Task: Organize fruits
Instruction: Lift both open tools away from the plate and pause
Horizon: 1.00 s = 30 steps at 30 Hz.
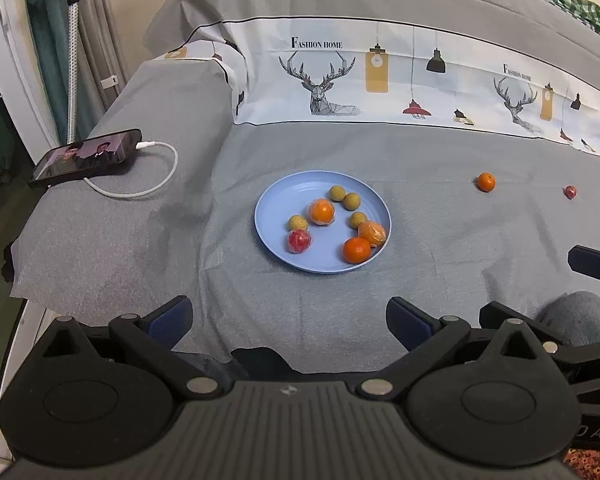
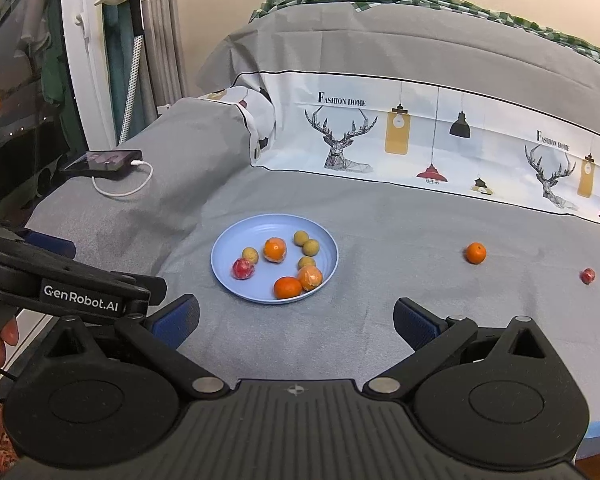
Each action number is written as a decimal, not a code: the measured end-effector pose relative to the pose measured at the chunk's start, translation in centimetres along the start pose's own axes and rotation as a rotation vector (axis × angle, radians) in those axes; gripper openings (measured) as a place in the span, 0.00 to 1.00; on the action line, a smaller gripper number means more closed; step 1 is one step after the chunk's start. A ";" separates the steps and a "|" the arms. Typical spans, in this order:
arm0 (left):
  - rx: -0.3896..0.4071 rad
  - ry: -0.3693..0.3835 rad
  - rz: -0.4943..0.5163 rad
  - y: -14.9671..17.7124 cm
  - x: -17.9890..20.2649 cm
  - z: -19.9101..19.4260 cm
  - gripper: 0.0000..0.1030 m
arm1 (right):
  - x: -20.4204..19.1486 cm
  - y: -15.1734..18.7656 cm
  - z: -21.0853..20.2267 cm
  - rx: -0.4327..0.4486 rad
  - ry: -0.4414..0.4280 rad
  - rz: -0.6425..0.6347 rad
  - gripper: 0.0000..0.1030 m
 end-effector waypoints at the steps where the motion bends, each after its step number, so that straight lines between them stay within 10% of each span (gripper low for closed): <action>1: 0.000 -0.001 -0.001 0.0 0.0 0.0 1.00 | 0.0 0.0 0.0 -0.001 0.000 -0.001 0.99; 30: -0.037 -0.007 0.010 0.2 0.1 1.3 1.00 | 0.4 0.4 1.0 -0.025 -0.014 0.012 0.99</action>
Point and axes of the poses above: each gripper's, at about its wrist camera, not at the fingertips, and z roughly the way its jaws point, x to its right, y to its underside, the point moved 6 cm from there along z, roughly the way its jaws point, and after that the axes turned 5 degrees about x, right-handed, at the moved point
